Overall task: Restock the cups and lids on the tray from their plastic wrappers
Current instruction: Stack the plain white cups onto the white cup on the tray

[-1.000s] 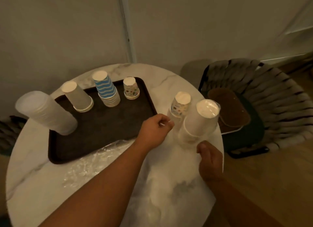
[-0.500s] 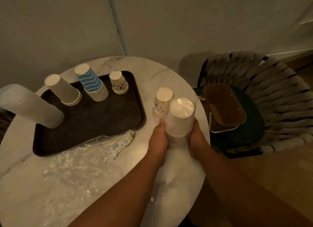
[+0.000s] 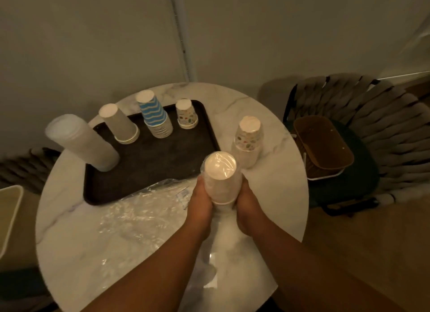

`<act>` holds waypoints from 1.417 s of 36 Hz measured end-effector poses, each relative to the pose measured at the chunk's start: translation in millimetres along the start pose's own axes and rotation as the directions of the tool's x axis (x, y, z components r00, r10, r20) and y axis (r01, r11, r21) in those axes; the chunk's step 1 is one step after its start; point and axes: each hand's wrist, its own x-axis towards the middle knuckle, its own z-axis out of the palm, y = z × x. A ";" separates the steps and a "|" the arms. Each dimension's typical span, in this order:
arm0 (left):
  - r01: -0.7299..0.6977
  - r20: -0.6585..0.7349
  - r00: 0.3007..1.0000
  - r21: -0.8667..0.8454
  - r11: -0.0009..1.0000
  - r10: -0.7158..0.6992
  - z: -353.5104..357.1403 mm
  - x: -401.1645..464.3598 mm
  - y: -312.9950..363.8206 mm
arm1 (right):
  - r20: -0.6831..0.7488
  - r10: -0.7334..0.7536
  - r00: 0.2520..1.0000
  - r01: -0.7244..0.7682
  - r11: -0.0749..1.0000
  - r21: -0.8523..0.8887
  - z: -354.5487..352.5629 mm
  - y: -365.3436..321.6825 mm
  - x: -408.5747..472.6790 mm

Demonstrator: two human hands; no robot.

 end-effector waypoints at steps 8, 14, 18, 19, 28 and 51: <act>-0.024 -0.029 0.999 0.070 0.997 0.026 -66.2 6.3 7.3 | 0.003 -0.103 0.995 0.101 0.971 -0.216 45.8 19.9 -12.7; -0.178 0.002 0.984 0.133 0.975 0.180 -84.4 -1.0 6.2 | 0.005 -0.394 0.919 0.387 0.900 -0.199 32.8 3.0 -46.5; -0.372 -0.006 0.928 0.036 0.928 0.372 -88.5 -19.5 12.9 | 0.095 -0.491 0.866 0.500 0.846 -0.185 32.3 -12.3 -68.6; -0.438 0.006 0.899 0.012 0.899 0.438 -88.2 -25.1 15.9 | 0.128 -0.527 0.840 0.542 0.821 -0.177 34.0 -16.2 -72.8; -0.707 0.120 0.708 0.108 0.699 0.696 -90.3 -50.9 30.3 | 0.219 -0.733 0.644 0.762 0.588 -0.272 41.5 -31.7 -85.1; -0.660 0.112 0.751 0.136 0.739 0.651 -91.7 -70.3 66.1 | 0.339 -0.781 0.525 0.821 0.360 -0.443 50.4 -59.0 -92.6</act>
